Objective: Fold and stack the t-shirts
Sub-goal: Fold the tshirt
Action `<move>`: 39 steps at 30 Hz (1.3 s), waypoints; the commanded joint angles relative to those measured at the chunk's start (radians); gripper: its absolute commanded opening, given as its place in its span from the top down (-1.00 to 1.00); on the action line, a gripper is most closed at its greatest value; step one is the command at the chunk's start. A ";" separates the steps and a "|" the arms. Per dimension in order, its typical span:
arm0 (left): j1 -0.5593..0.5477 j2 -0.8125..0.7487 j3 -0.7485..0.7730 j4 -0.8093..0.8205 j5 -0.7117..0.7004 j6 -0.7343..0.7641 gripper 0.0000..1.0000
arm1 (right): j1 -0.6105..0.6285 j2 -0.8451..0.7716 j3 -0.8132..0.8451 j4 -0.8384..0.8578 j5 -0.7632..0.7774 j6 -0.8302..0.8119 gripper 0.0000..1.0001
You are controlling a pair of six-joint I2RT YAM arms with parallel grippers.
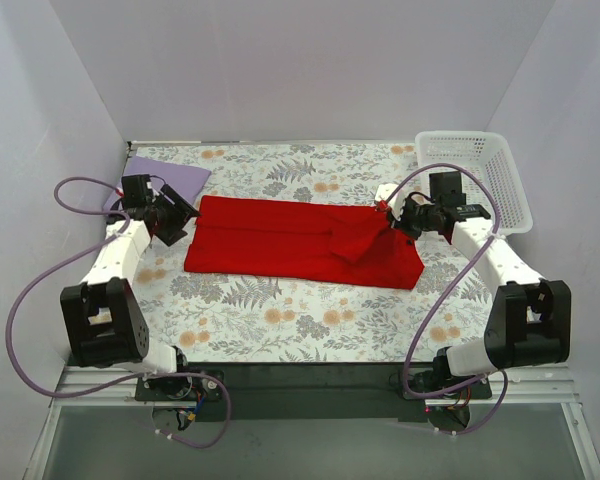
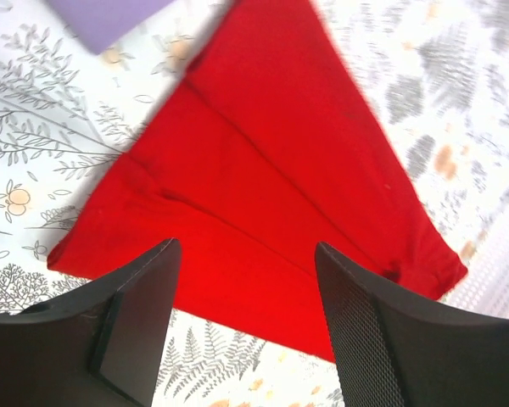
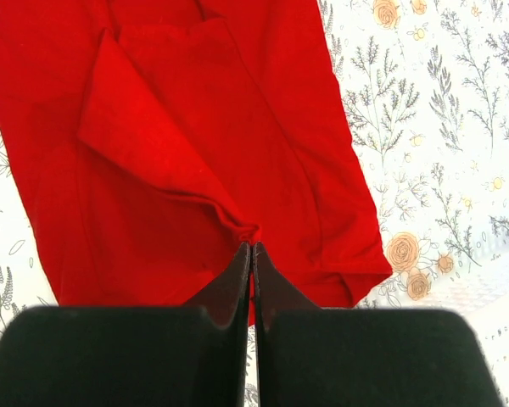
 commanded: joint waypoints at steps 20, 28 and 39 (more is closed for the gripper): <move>0.005 -0.565 -0.336 0.066 0.017 0.291 -0.47 | -0.008 0.110 0.070 0.046 0.012 0.023 0.97; 0.006 -0.610 -0.359 0.066 0.017 0.285 -0.47 | -0.008 0.158 0.096 0.047 0.030 0.029 0.97; 0.005 -0.648 -0.372 0.066 0.006 0.276 -0.47 | -0.008 0.259 0.168 0.090 0.084 0.113 0.62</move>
